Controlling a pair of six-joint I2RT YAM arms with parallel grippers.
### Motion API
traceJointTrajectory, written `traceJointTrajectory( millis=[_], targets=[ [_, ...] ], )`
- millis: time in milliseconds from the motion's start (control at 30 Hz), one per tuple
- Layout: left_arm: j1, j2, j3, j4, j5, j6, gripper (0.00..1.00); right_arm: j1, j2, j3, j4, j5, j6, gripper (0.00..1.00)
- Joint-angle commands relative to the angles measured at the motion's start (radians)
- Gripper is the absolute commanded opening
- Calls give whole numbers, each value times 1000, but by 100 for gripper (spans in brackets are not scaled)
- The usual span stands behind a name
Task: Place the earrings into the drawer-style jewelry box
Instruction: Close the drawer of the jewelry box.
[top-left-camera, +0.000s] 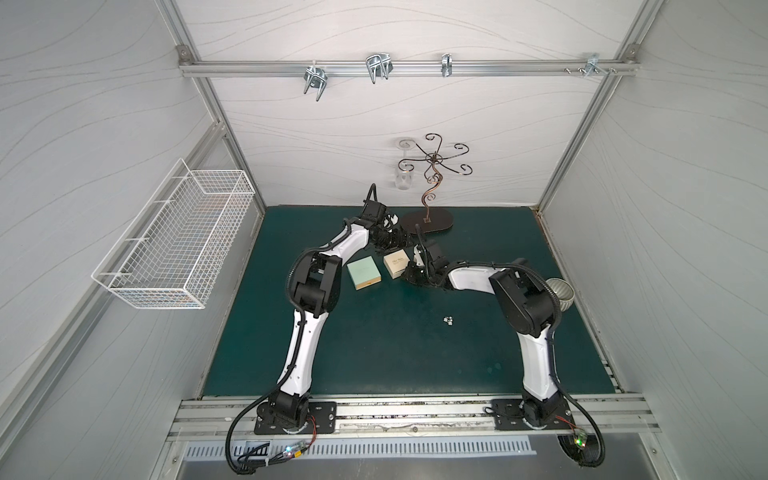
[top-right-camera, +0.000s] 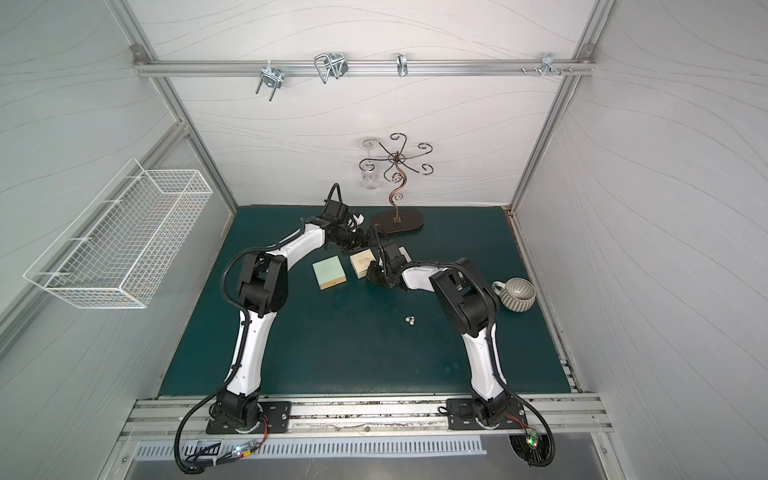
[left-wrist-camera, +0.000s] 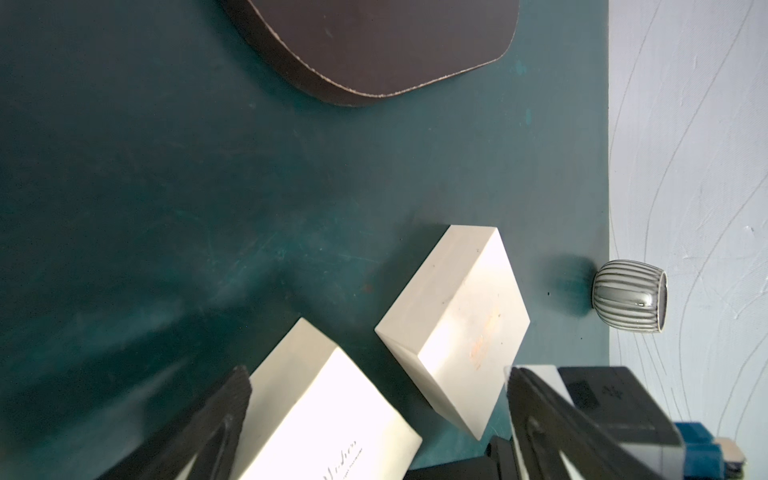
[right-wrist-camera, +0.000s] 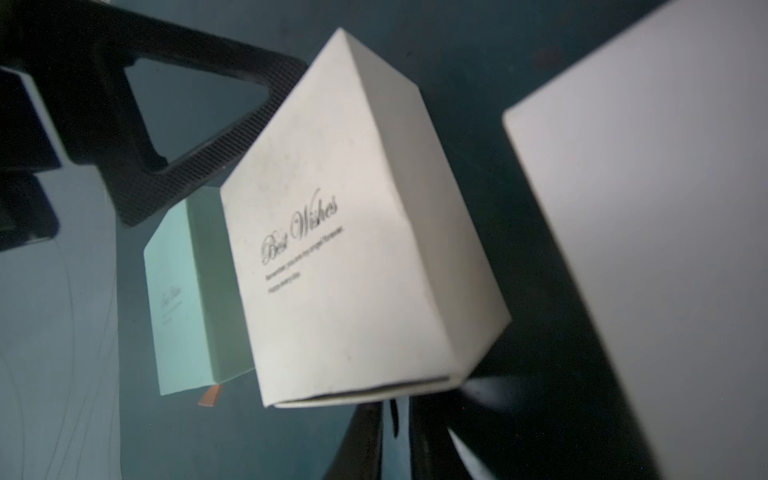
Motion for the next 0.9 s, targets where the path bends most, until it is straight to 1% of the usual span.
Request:
traceJointTrajectory(
  millis=[0, 333, 533, 667, 867],
  targets=[
    [-14, -5, 7, -33, 37, 32, 99, -6, 35, 30, 14, 4, 13, 16],
    [-4, -12, 12, -37, 41, 33, 99, -6, 8, 11, 8, 7, 1, 17],
    [10, -17, 38, -43, 32, 35, 99, -10, -35, -11, -19, 10, -34, 20],
    [16, -16, 56, -53, 27, 41, 99, -17, -69, -46, -20, 5, -39, 23],
    [22, -29, 55, -44, 25, 36, 99, -25, -113, -104, 6, 2, -43, 23]
  ],
)
